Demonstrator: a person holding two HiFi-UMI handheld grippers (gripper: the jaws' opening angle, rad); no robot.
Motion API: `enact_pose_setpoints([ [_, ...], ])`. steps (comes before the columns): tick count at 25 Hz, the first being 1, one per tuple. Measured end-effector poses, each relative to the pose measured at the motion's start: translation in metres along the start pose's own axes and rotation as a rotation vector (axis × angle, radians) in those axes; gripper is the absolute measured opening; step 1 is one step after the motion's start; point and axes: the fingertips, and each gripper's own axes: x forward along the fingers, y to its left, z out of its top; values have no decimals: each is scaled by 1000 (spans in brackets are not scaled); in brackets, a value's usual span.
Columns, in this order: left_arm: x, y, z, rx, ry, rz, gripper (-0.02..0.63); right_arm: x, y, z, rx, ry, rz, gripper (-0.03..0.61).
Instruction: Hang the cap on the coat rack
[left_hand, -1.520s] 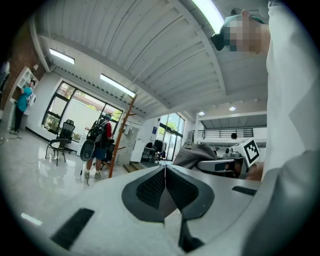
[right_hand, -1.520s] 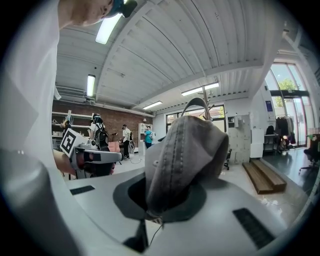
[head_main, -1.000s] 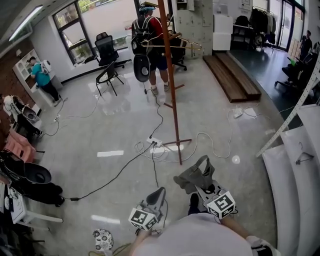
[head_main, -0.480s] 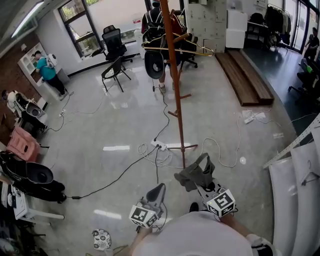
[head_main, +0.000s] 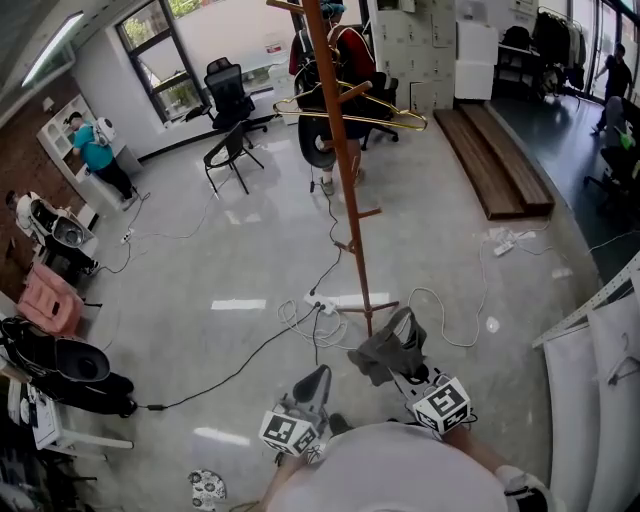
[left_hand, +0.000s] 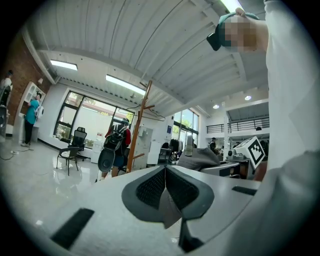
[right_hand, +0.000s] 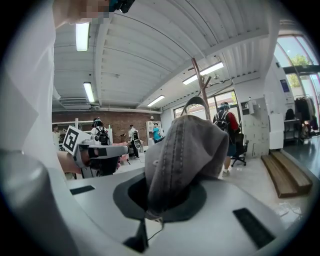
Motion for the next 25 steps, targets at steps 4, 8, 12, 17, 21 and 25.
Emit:
enact_pose_setpoints([
  [4, 14, 26, -3, -10, 13, -23, 11, 21, -12, 3, 4, 4, -33, 17],
  [8, 38, 56, 1, -23, 19, -74, 11, 46, -28, 10, 8, 14, -88, 17],
  [12, 56, 90, 7, -13, 35, -146, 11, 77, -32, 16, 25, 15, -147, 17],
  [17, 61, 149, 22, -4, 41, -227, 11, 129, -26, 32, 26, 4, -221, 17],
  [21, 67, 179, 22, -1, 56, -272, 11, 152, -30, 36, 28, 6, -284, 17],
  [25, 68, 201, 25, 10, 59, -300, 11, 168, -27, 40, 23, 7, -319, 17],
])
